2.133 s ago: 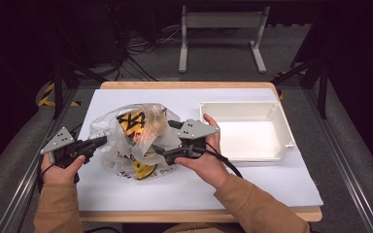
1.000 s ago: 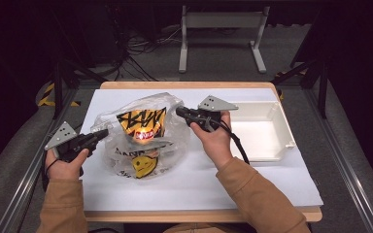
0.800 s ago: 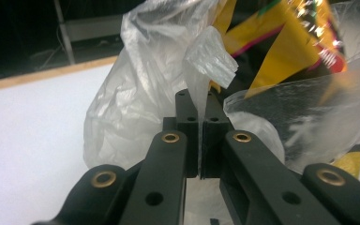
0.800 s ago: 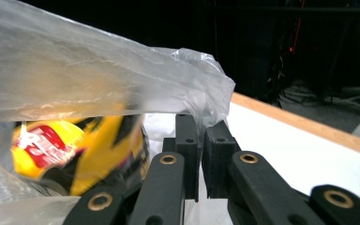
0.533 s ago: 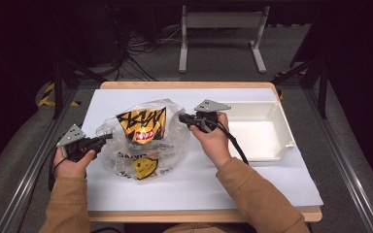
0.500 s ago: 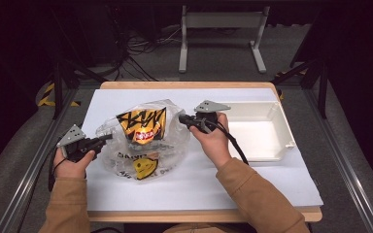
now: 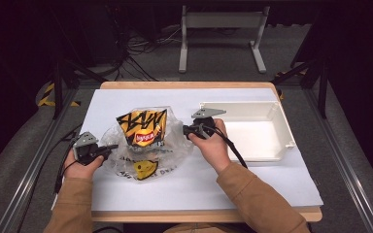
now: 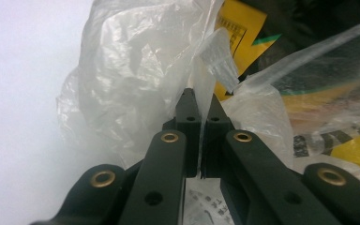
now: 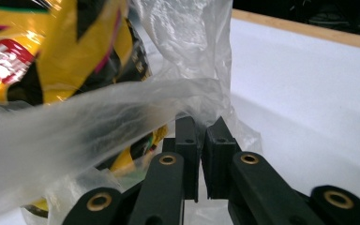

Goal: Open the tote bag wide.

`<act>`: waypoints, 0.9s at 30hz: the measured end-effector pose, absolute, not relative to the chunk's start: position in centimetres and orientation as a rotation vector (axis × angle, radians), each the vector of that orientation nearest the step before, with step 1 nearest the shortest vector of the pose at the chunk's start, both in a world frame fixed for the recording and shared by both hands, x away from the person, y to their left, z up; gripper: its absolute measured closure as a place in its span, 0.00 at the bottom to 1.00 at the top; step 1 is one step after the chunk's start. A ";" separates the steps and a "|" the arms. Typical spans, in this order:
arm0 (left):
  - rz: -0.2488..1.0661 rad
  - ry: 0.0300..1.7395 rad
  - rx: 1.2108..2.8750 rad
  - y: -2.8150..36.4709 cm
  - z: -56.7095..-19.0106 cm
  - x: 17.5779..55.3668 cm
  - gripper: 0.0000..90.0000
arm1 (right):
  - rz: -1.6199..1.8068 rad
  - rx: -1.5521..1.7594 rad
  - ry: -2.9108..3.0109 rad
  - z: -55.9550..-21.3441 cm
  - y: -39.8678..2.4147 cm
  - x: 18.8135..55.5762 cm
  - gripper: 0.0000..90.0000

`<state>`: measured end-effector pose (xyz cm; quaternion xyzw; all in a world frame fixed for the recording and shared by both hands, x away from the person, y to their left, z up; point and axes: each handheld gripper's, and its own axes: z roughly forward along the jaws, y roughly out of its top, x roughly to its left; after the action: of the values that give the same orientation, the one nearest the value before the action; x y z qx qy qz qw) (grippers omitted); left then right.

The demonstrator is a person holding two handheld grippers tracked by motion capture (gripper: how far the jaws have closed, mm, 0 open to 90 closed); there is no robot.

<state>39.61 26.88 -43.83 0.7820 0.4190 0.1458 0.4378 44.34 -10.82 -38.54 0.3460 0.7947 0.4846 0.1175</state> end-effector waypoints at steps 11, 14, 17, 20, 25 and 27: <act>0.364 1.062 2.023 26.8 -44.3 39.9 0.96 | 1.395 1.093 2.366 -39.1 -11.4 44.5 0.90; 0.353 1.062 2.009 26.9 -44.3 39.8 0.96 | 1.439 1.090 2.346 -38.9 -12.0 44.3 0.81; 0.340 1.055 1.992 27.1 -44.2 39.7 0.96 | 1.513 1.082 2.312 -38.3 -13.1 43.7 0.71; 0.335 1.048 1.975 27.2 -44.0 39.6 0.95 | 1.566 1.058 2.281 -37.5 -14.2 43.1 0.64; 0.328 1.044 1.957 27.2 -43.8 39.5 0.95 | 1.619 0.995 2.238 -36.1 -15.7 41.6 0.60; 0.328 1.040 1.951 27.2 -43.8 39.5 0.95 | 1.644 0.973 2.223 -35.6 -16.2 41.0 0.58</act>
<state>39.53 27.20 -43.80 0.7849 0.4182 0.1320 0.4377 41.02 -16.15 -35.56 0.3300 0.7543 0.5577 0.1052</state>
